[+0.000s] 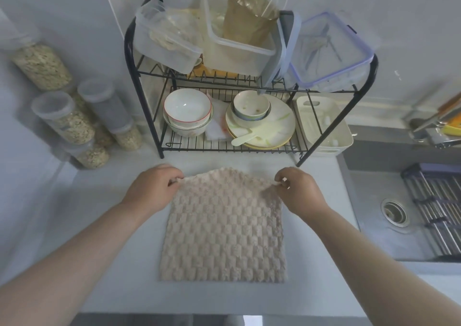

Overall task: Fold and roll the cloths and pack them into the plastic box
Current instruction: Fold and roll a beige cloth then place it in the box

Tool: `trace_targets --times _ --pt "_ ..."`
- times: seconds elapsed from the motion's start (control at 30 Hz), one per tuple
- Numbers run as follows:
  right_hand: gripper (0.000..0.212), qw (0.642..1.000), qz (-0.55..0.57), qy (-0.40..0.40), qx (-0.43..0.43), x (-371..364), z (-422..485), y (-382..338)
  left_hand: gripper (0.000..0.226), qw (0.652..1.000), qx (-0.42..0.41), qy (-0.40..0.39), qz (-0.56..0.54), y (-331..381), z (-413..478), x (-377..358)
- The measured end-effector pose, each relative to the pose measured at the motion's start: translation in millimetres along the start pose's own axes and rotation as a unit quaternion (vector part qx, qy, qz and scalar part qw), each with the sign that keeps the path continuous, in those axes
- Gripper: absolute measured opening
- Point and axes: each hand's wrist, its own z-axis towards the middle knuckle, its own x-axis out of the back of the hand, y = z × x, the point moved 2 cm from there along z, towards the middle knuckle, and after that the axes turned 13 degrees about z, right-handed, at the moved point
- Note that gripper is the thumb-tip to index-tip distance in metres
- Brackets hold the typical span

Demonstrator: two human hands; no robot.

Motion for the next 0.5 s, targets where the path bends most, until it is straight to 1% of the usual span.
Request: trace_targets --times 0.1,0.23,0.33,0.43,0.5 --pt "0.012 0.999 0.016 0.009 0.039 4 -39 0 0.012 0.999 0.011 0.005 -0.03 -2 -41 8" --pt "0.011 0.999 0.007 -0.011 0.047 0 -84 9 0.015 0.997 0.057 -0.03 -0.041 -2 -92 7" --pt "0.011 0.999 0.014 -0.025 0.015 -2 -113 13 0.026 0.995 0.056 -0.052 -0.07 -3 -122 3" --pt "0.008 0.998 0.023 -0.054 -0.035 -6 -138 22 0.052 0.992 0.05 -0.07 -0.093 -4 -144 -5" --pt "0.009 0.996 0.02 -0.068 -0.053 -8 -147 29 0.057 0.989 0.056 -0.097 -0.094 -8 -153 -12"
